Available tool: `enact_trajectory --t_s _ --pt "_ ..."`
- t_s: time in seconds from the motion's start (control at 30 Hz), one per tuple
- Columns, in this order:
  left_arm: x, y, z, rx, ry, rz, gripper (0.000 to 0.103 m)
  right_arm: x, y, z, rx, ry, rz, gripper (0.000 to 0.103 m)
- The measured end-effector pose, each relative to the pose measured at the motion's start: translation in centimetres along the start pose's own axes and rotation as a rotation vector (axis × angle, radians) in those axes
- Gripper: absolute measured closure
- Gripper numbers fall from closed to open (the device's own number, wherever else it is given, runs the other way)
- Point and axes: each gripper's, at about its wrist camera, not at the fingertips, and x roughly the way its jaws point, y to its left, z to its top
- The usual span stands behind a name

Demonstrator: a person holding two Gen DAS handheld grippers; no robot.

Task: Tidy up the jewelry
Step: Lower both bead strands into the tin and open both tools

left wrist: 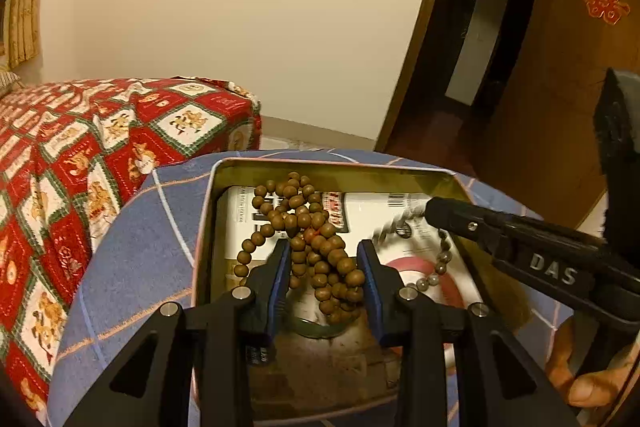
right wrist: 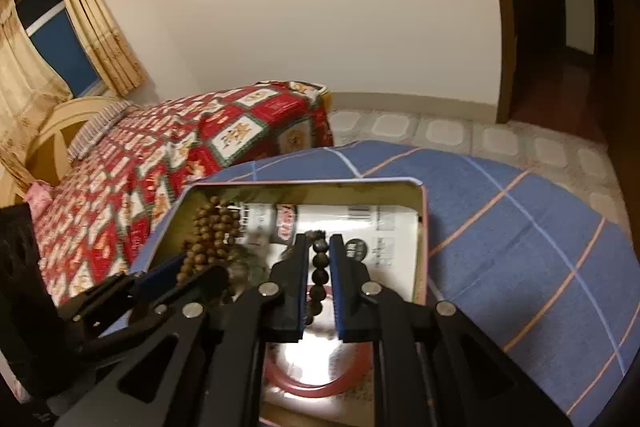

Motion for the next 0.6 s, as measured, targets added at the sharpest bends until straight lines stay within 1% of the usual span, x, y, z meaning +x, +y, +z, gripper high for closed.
enact_trajectory --t_s 0.03,0.07,0.1,0.13,0.17,0.2,0.37,0.6 --pt "0.1 0.0 0.0 0.004 0.001 0.007 0.067 0.1 0.0 0.0 -0.003 -0.003 -0.007 0.074" --pt "0.1 -0.1 0.0 0.01 0.004 0.011 0.065 0.0 -0.1 0.0 -0.001 -0.007 -0.008 0.053" --pt "0.1 -0.1 0.0 0.012 0.005 0.01 0.059 -0.3 -0.3 0.0 0.011 -0.022 -0.009 0.037" --pt "-0.1 -0.2 0.0 0.012 0.002 0.007 0.055 -0.9 -0.5 0.0 0.021 -0.044 -0.005 0.035" --pt "-0.2 -0.2 0.1 0.012 -0.004 0.007 0.046 -1.3 -0.5 0.0 0.024 -0.06 -0.002 0.035" --pt "-0.6 -0.3 0.2 0.011 -0.016 0.011 0.042 -1.8 -0.5 0.2 0.024 -0.072 0.001 0.035" --pt "-2.5 -0.5 0.5 0.01 -0.037 0.021 0.041 -4.2 -0.4 0.2 0.009 -0.099 -0.029 0.036" --pt "-5.8 -0.8 -0.5 0.015 -0.052 0.031 0.041 -6.9 0.3 -1.4 -0.024 -0.1 -0.063 0.036"
